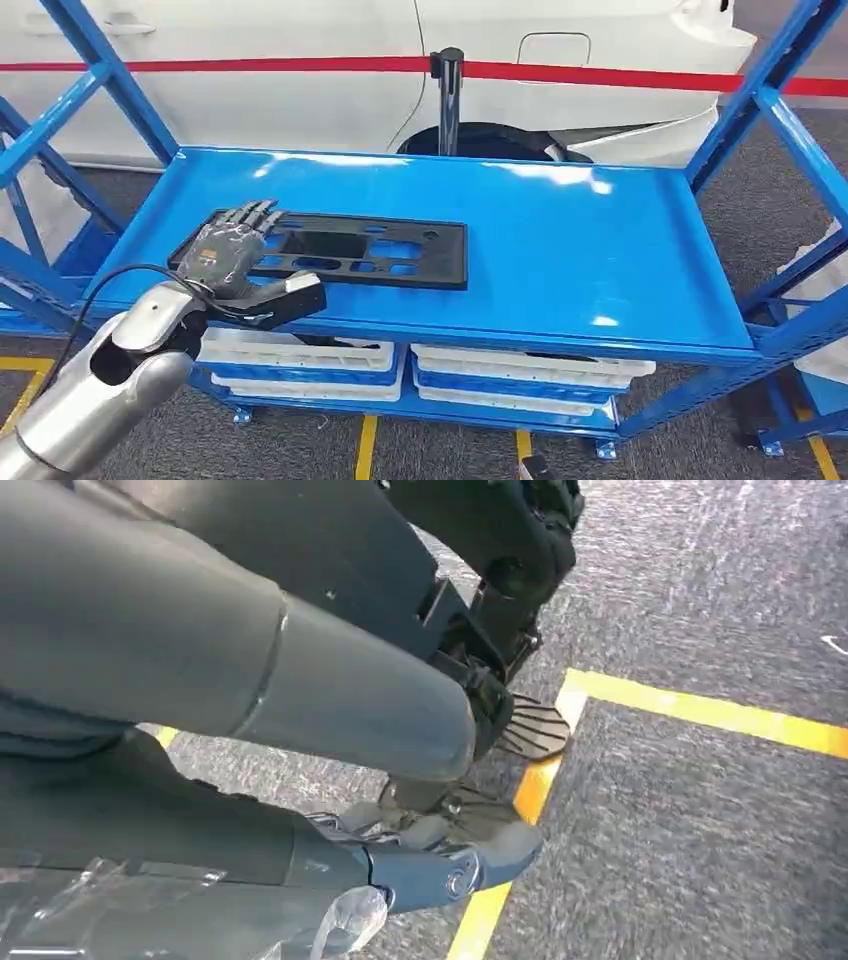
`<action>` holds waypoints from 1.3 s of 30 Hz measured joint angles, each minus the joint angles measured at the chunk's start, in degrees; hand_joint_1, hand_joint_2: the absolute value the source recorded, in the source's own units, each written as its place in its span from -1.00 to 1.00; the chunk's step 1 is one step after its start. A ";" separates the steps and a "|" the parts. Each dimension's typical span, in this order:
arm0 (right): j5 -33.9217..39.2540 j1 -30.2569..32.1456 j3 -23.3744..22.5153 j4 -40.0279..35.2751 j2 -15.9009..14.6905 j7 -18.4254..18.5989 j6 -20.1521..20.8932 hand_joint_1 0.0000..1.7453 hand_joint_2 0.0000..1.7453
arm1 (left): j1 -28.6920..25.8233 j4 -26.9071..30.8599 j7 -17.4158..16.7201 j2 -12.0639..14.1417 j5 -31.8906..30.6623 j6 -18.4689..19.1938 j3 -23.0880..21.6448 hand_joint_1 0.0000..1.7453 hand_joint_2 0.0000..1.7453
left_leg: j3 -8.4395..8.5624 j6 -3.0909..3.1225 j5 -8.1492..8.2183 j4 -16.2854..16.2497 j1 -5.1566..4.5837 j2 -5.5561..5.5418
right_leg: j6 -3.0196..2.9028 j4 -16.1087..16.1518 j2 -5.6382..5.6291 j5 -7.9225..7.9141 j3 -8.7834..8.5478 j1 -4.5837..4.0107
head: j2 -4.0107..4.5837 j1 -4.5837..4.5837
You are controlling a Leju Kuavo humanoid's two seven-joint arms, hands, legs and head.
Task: Take the parts from the cabinet and place them on the table.
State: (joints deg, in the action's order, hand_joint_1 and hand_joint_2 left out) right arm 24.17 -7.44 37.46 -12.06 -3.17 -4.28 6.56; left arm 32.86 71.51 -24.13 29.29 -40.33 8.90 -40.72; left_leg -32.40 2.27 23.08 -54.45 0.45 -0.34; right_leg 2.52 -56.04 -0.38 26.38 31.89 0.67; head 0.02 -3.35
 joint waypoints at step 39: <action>0.00 0.15 0.39 0.09 0.59 0.02 0.00 -1.00 -1.00 | -1.26 1.42 2.80 -2.23 -4.96 1.11 -3.08 -1.00 1.00 | -0.84 -1.17 -0.41 -0.27 -0.32 -0.17 | -1.05 0.98 -0.31 -1.01 0.03 -0.02 | 0.00 0.04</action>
State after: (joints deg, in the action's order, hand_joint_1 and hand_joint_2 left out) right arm 24.17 -7.29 37.86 -11.98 -2.58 -4.26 6.56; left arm 31.60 72.94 -21.33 27.06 -45.29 10.01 -43.80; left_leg -33.24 1.10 22.67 -54.72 0.12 -0.51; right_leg 1.46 -55.06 -0.68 25.37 31.92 0.65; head 0.02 -3.30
